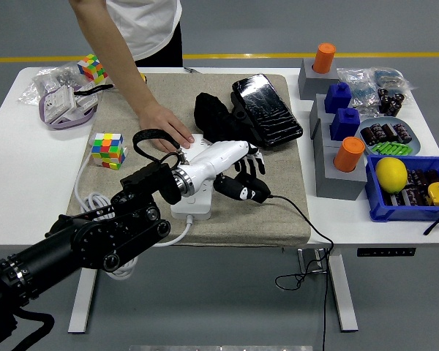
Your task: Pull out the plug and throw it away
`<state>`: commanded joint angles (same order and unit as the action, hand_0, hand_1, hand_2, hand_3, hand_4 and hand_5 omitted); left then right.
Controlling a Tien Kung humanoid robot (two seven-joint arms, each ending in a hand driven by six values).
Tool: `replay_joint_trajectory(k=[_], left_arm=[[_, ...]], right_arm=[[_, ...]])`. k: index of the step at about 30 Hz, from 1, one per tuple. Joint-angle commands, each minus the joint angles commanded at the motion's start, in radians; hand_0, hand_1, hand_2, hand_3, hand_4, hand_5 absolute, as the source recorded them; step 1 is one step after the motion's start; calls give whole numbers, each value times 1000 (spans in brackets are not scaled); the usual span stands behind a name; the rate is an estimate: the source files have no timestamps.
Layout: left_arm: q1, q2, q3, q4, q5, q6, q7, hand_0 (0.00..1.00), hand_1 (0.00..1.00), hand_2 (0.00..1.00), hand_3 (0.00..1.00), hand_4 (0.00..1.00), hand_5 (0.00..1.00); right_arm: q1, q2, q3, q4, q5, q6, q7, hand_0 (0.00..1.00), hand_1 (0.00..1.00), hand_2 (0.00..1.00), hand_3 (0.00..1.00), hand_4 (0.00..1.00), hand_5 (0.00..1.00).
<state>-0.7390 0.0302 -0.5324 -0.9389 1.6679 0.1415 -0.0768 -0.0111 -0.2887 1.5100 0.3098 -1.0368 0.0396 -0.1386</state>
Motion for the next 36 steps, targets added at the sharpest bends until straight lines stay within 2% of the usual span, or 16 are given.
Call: replay_joint_trajectory(k=[4, 5, 10, 11, 14, 16, 17, 22, 23, 28, 29, 34, 35, 36], left_arm=[[-1, -9, 11, 26, -8, 8, -9, 531, 511, 499, 558, 751, 2], [-1, -9, 13, 30, -6, 8, -9, 689, 680, 575, 618, 867, 2], [-2, -7, 11, 38, -10, -4, 0, 689, 680, 575, 618, 867, 2], [-1, -7, 8, 38, -9, -1, -2, 728, 745, 717, 773, 975, 2], [8, -3, -13, 26, -2, 7, -9, 728, 745, 717, 773, 975, 2], [18, 3, -41, 1, 11, 5, -3, 728, 745, 717, 773, 975, 2], [22, 7, -54, -12, 16, 4, -1, 810, 849, 844, 887, 998, 130], [57, 41, -127, -111, 40, -15, 29, 810, 849, 844, 887, 998, 130], [74, 57, -147, -141, 46, -25, 46, 793, 825, 826, 904, 998, 200], [144, 124, -211, -299, 57, -43, 98, 793, 825, 826, 904, 998, 200], [153, 132, -216, -319, 63, -43, 103, 273, 441, 408, 800, 661, 37], [232, 203, -227, -441, 110, -92, 169, 273, 441, 408, 800, 661, 37], [247, 218, -230, -464, 114, -110, 188, 118, 157, 194, 810, 550, 2], [262, 230, -233, -484, 121, -129, 207, 118, 157, 194, 810, 550, 2]], right_arm=[[-1, 1, 1, 0, 0, 0, 1, 568, 645, 669, 565, 965, 479], [-1, 1, 0, 0, 1, 0, 2, 568, 645, 669, 565, 965, 478], [1, 1, 2, 1, 0, -1, 2, 568, 645, 669, 565, 965, 478], [1, 1, 3, 1, 0, -1, 2, 568, 645, 669, 566, 965, 478], [1, 3, 6, 0, -1, -1, 2, 568, 645, 669, 566, 965, 478], [0, 3, 7, 1, -1, -1, 2, 568, 645, 669, 566, 965, 478], [0, 4, 7, 1, -1, -1, 2, 568, 645, 669, 565, 965, 478], [0, 3, 9, 1, -2, -1, 2, 568, 645, 669, 565, 965, 478], [-1, 3, 10, 1, -2, -1, 2, 568, 645, 669, 566, 965, 478], [-2, 3, 14, 2, -4, 0, 3, 568, 645, 669, 566, 965, 478], [-2, 3, 15, 2, -4, 0, 3, 568, 645, 668, 565, 965, 477], [-2, 3, 21, 2, -8, 2, 2, 568, 645, 668, 565, 965, 477], [-2, 3, 23, 2, -8, 3, 2, 568, 645, 668, 565, 965, 477], [-2, 3, 24, 3, -8, 3, 2, 568, 645, 668, 565, 965, 477]])
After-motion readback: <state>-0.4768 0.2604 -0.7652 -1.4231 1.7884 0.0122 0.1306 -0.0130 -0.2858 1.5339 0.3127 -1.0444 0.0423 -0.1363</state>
